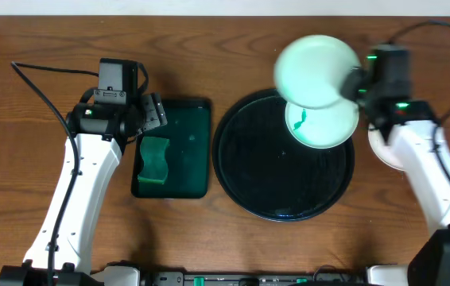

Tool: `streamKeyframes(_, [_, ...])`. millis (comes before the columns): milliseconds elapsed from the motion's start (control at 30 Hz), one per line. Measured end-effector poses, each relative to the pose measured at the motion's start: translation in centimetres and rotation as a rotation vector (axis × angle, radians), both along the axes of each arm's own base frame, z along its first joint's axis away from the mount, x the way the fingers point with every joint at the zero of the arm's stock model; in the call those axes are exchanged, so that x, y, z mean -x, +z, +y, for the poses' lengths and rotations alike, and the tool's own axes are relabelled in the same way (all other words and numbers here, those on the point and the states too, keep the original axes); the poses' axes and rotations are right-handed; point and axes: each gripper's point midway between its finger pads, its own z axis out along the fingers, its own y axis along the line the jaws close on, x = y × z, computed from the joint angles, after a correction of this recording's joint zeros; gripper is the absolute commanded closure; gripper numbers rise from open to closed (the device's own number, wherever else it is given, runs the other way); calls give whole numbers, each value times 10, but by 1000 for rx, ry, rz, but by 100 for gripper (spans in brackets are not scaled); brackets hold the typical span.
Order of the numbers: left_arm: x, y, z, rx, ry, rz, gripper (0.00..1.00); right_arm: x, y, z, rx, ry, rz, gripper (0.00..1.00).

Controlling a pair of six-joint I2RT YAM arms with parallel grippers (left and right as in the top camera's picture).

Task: Clean dirty plates on tray and stack at the side
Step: 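Carry the pale green plate right and set it on the white plate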

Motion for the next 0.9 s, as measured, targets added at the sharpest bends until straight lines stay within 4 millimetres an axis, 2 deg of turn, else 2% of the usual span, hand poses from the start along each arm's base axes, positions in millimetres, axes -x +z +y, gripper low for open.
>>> streamKeyframes(100, [0, 0, 0, 0, 0, 0, 18, 12, -9, -46, -29, -103, 51, 99])
streamKeyframes(133, [0, 0, 0, 0, 0, 0, 18, 21, -12, -74, -41, -171, 71, 99])
streamKeyframes(167, [0, 0, 0, 0, 0, 0, 18, 22, -13, -80, -43, -186, 73, 99])
streamKeyframes(200, [0, 0, 0, 0, 0, -1, 18, 29, -15, -96, -49, -225, 88, 99])
streamKeyframes(300, [0, 0, 0, 0, 0, -1, 18, 45, -21, -127, -67, -307, 122, 99])
streamKeyframes(400, [0, 0, 0, 0, 0, 0, 18, 62, -26, -150, -83, -374, 155, 98])
streamKeyframes(633, [0, 0, 0, 0, 0, 0, 18, 85, -35, -179, -53, -474, 198, 99])
streamKeyframes(900, [0, 0, 0, 0, 0, 0, 18, 118, -85, -183, -18, -580, 288, 98])
